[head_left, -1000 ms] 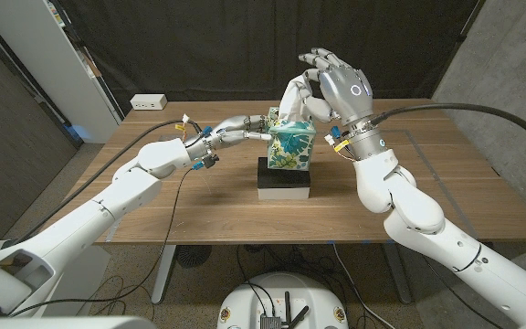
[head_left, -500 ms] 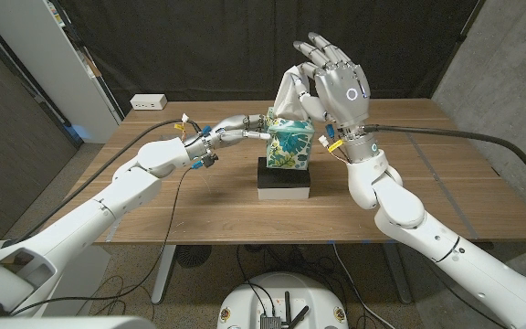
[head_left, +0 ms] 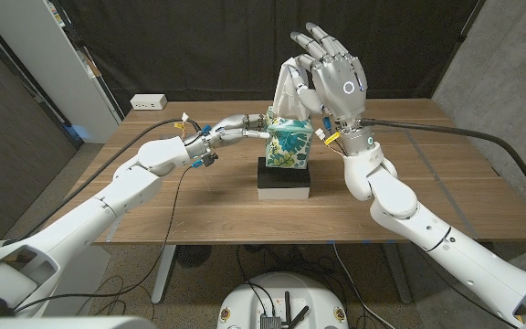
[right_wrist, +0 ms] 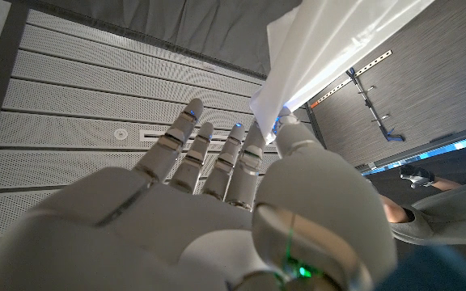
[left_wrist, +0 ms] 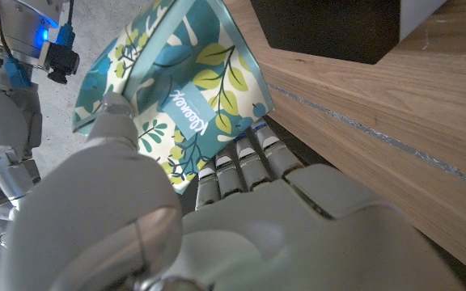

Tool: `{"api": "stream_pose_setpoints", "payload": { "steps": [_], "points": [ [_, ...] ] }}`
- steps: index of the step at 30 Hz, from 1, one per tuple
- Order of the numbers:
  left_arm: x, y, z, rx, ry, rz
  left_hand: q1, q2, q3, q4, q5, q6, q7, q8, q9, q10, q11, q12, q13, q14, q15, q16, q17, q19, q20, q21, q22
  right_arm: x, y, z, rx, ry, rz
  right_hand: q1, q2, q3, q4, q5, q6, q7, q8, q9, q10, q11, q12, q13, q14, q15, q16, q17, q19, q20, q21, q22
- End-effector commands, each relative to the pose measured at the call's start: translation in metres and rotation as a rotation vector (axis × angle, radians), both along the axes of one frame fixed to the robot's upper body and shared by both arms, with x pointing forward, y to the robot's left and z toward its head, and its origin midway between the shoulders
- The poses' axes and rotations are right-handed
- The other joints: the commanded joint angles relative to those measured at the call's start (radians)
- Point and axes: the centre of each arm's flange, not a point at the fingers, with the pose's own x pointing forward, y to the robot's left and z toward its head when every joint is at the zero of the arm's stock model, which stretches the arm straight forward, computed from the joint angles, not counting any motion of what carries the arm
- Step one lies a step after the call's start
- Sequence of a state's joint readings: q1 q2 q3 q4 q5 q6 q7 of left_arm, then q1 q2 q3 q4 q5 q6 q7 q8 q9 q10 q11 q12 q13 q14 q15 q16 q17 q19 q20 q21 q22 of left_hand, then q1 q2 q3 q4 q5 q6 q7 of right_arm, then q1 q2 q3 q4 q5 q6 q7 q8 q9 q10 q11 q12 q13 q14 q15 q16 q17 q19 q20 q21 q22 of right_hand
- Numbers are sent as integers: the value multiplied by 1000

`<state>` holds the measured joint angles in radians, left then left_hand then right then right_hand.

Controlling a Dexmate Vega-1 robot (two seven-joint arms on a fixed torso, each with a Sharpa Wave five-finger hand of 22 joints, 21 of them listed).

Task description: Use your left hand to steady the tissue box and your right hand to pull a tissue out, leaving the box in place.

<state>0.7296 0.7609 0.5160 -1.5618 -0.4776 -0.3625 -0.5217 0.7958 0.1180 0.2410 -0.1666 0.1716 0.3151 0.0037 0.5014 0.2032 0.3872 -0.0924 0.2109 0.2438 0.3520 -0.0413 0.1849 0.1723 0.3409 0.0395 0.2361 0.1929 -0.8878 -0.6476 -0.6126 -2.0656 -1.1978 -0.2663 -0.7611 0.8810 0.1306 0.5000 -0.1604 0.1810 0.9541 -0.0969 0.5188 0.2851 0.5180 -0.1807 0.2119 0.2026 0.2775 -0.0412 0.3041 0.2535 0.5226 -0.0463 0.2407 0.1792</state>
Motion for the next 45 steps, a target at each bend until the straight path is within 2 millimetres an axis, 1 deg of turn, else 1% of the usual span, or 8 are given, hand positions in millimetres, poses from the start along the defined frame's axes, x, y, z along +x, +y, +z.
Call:
{"api": "stream_pose_setpoints", "payload": {
  "steps": [1, 17, 23, 36, 44, 45],
  "points": [
    [1, -2, 2, 10, 2, -2, 1, 6, 20, 14, 6, 27, 15, 26, 14, 0, 6, -1, 2, -5, -39, -1, 3, -3, 4, -6, 4, 1, -1, 14, 29, 14, 10, 7, 8, -5, -1, 3, 5, -13, 5, 0, 4, -1, -1, 2, -3, -171, 4, 4, 2, -73, 2, 5],
    [-7, -5, -1, 15, 1, 1, -1, 6, 24, 12, 6, 26, 14, 25, 14, -1, 2, -1, 2, -5, -39, -1, 3, -4, 4, -6, 4, -9, -12, 33, 88, -10, 34, 12, 11, -19, -1, 5, 5, -13, 9, -4, 10, -4, -2, 3, -4, -172, 7, 8, 5, -74, 3, 6],
    [-9, -5, -2, 16, 2, 1, -2, 5, 25, 11, 6, 26, 14, 25, 14, 0, 5, 0, 2, -5, -39, -1, 3, -5, 4, -6, 4, -11, -15, 38, 106, -22, 45, 14, 13, -25, 0, 6, 5, -13, 10, -5, 10, -5, -3, 3, -5, -172, 8, 10, 6, -75, 3, 6],
    [-12, -2, -2, 14, 5, 7, -4, 5, 28, 10, 6, 26, 15, 25, 14, -1, 4, 0, 2, -6, -38, -2, 3, -4, 3, -6, 4, -10, -20, 52, 156, -48, 67, 18, 16, -36, 1, 6, 4, -13, 14, -9, 11, -4, -4, 4, -5, -173, 11, 14, 7, -75, 3, 6],
    [-14, 2, -3, 14, 13, 12, -4, 4, 29, 10, 6, 25, 14, 25, 14, -1, 4, -1, 2, -6, -38, -2, 3, -5, 4, -6, 4, -8, -26, 56, 211, -73, 74, 22, 17, -41, 0, 7, 3, -13, 15, -11, 12, -5, -5, 4, -6, -171, 11, 15, 8, -73, 4, 6],
    [-14, 3, -2, 16, 12, 14, -5, 4, 30, 10, 5, 26, 14, 25, 14, -3, 11, -1, 2, -6, -38, -2, 3, -5, 5, -6, 4, -8, -27, 57, 222, -76, 76, 22, 17, -42, 0, 7, 2, -14, 15, -11, 12, -4, -5, 4, -6, -172, 12, 16, 8, -74, 3, 6]
  ]
}}
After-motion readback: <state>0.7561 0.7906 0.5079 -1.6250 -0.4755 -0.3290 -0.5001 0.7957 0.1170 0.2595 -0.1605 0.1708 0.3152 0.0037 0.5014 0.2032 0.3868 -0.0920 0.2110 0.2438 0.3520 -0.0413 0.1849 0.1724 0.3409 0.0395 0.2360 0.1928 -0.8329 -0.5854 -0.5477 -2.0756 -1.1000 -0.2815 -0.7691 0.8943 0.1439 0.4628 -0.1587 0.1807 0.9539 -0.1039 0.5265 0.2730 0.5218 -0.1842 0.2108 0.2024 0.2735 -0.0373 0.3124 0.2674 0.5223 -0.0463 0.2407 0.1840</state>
